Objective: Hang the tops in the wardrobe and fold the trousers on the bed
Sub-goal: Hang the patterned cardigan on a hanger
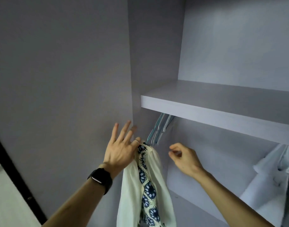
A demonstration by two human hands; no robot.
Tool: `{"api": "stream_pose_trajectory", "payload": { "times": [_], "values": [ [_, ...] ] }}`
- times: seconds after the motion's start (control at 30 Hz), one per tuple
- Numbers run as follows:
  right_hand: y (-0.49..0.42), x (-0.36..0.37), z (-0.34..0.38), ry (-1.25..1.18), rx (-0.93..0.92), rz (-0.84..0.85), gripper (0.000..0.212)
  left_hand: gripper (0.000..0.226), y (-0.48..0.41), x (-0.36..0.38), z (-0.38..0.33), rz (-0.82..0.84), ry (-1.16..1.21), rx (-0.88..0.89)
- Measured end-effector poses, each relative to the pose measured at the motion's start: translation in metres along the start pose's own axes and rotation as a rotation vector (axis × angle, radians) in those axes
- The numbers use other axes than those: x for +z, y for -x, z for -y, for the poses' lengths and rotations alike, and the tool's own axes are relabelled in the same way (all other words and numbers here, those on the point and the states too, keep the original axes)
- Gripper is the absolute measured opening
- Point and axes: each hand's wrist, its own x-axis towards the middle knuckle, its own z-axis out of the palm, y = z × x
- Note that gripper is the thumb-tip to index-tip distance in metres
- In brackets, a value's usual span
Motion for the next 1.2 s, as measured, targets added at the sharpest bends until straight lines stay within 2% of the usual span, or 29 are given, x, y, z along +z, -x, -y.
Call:
{"api": "stream_pose_trajectory", "payload": {
  "times": [0.2,0.3,0.4,0.5,0.57,0.63,0.67,0.87,0.93,1.03,1.2],
  "values": [
    [-0.058,0.050,-0.032,0.045,0.155,0.020,0.030,0.031,0.013,0.042,0.040,-0.086,-0.291,0.029],
    [-0.084,0.076,-0.036,0.036,0.197,-0.035,0.037,0.019,0.018,0.061,0.054,-0.107,-0.362,0.074],
    [-0.112,0.098,-0.041,0.053,0.247,-0.093,0.044,0.028,0.020,0.071,0.059,-0.103,-0.389,0.092],
    [-0.135,0.116,-0.045,0.007,0.326,-0.136,0.048,0.020,0.022,0.080,0.063,-0.149,-0.434,0.114],
    [-0.147,0.124,-0.046,-0.082,0.387,-0.180,0.041,0.019,0.020,0.084,0.065,-0.192,-0.451,0.128],
    [-0.152,0.128,-0.048,-0.172,0.442,-0.227,0.020,0.022,0.016,0.083,0.064,-0.222,-0.459,0.136],
    [-0.153,0.134,-0.051,-0.209,0.466,-0.246,0.017,0.026,0.017,0.084,0.064,-0.213,-0.474,0.131],
    [-0.152,0.149,-0.047,-0.553,0.495,-0.295,0.030,0.039,0.022,0.081,0.056,-0.136,-0.548,0.093],
    [-0.155,0.153,-0.040,-0.553,0.479,-0.291,0.028,0.039,0.023,0.082,0.056,-0.136,-0.549,0.096],
    [-0.161,0.160,-0.038,-0.540,0.473,-0.299,0.014,0.036,0.024,0.082,0.058,-0.146,-0.542,0.105],
    [-0.158,0.157,-0.037,-0.508,0.452,-0.338,0.019,0.034,0.023,0.081,0.059,-0.149,-0.536,0.117]
  ]
}}
